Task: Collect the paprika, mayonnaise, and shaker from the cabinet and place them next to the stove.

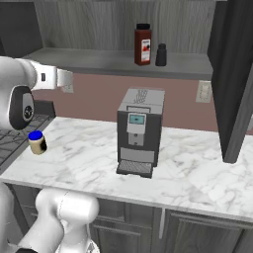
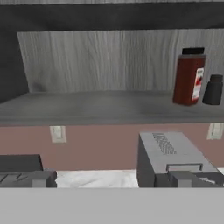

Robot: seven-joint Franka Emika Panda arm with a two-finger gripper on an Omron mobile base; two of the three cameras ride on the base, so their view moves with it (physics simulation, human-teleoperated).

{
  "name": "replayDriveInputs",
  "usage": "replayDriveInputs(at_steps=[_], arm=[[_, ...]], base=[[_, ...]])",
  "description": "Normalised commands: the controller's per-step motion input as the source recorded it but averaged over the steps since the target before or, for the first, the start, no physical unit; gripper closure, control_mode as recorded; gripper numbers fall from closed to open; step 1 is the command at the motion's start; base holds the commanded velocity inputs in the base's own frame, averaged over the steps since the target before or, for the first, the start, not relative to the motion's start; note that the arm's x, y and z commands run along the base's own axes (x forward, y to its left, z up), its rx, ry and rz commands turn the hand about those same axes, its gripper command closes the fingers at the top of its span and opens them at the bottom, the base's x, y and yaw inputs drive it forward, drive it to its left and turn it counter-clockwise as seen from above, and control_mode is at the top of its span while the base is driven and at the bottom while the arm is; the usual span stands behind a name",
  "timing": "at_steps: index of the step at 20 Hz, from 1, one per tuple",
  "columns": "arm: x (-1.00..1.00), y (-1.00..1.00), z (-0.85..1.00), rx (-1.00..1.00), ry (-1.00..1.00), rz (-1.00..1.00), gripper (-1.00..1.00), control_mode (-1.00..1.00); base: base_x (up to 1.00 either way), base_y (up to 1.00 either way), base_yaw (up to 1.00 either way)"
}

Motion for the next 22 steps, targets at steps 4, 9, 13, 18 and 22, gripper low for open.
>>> replayDriveInputs(at_steps=[4,9,13,18,22], arm=[[0.02,-0.42,0.10,-0.01,0.22,-0.32,-1.00,-1.00],[0.13,-0.28,-0.25,-0.02,0.04,-0.15,-1.00,-1.00],[0.22,-0.23,-0.24,-0.02,0.00,-0.05,-1.00,-1.00],[0.32,-0.27,-0.11,0.00,-0.03,-0.03,-1.00,-1.00],[0.12,-0.33,0.00,0.00,-0.18,0.00,-1.00,-1.00]], base=[[0.00,0.00,0.00],[0.00,0.00,0.00],[0.00,0.00,0.00],[0.00,0.00,0.00],[0.00,0.00,0.00]])
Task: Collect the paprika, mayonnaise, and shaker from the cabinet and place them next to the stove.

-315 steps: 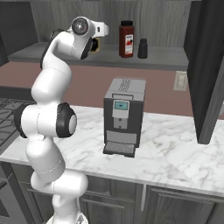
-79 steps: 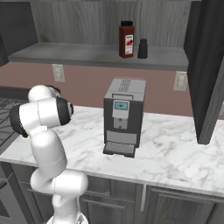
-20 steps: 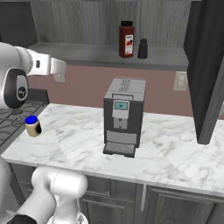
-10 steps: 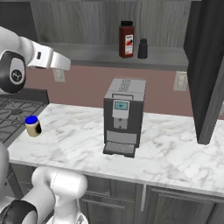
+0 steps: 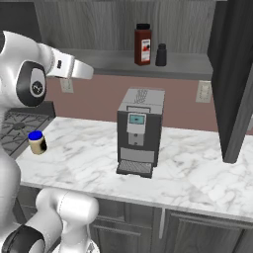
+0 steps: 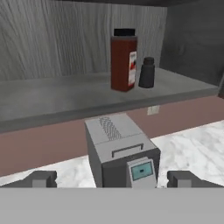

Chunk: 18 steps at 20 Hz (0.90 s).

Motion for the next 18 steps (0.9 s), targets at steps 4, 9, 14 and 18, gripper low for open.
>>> replayDriveInputs(at_steps=[4,9,14,18], arm=[[0.13,-0.30,0.01,0.00,-0.23,0.00,-1.00,-1.00],[0.07,-0.07,0.07,0.00,-0.11,-0.01,-1.00,-1.00],[0.12,0.02,0.00,0.00,0.02,-0.01,-1.00,-1.00],[0.02,0.00,0.00,0.00,0.00,0.00,-1.00,-1.00]], base=[[0.00,0.00,0.00],[0.00,0.00,0.00],[0.00,0.00,0.00],[0.00,0.00,0.00]])
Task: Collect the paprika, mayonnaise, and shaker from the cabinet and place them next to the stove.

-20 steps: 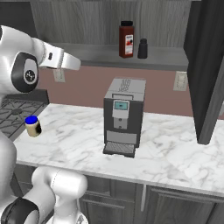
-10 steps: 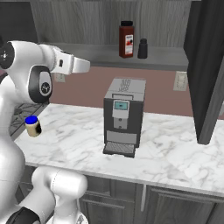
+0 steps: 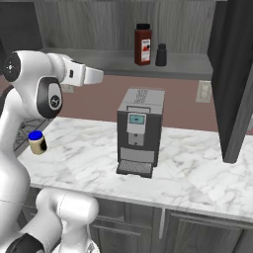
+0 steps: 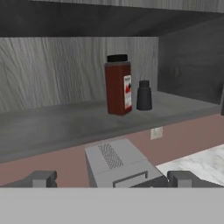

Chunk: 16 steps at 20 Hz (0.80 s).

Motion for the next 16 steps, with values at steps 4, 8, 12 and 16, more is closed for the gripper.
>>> replayDriveInputs(at_steps=[4,8,12,16], arm=[[0.00,0.00,0.00,0.00,0.00,0.00,-1.00,-1.00],[0.01,0.00,0.00,0.00,0.00,0.00,-1.00,-1.00],[0.25,0.00,0.00,0.00,0.00,0.00,-1.00,-1.00],[0.47,0.02,0.00,0.00,0.00,-0.02,-1.00,-1.00]], base=[[0.00,0.00,0.00],[0.00,0.00,0.00],[0.00,0.00,0.00],[0.00,0.00,0.00]])
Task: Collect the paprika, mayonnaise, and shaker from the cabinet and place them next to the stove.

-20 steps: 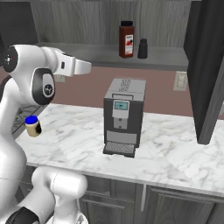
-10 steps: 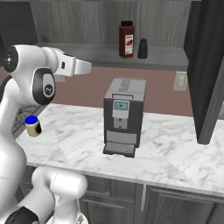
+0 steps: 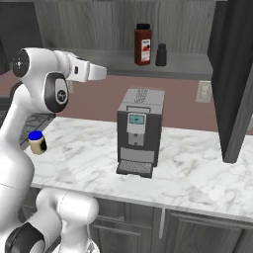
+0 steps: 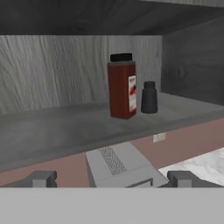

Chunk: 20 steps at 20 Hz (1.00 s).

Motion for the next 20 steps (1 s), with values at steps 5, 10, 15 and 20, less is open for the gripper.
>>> replayDriveInputs(at_steps=[5,10,15,20], arm=[[0.50,0.05,0.01,0.00,0.00,-0.04,-1.00,-1.00],[0.38,0.00,0.06,0.00,0.02,-0.02,-1.00,-1.00],[0.28,0.00,0.02,0.00,0.05,-0.10,-1.00,-1.00],[0.47,-0.13,0.13,0.00,0.09,-0.14,-1.00,-1.00]], base=[[0.00,0.00,0.00],[0.00,0.00,0.00],[0.00,0.00,0.00],[0.00,0.00,0.00]])
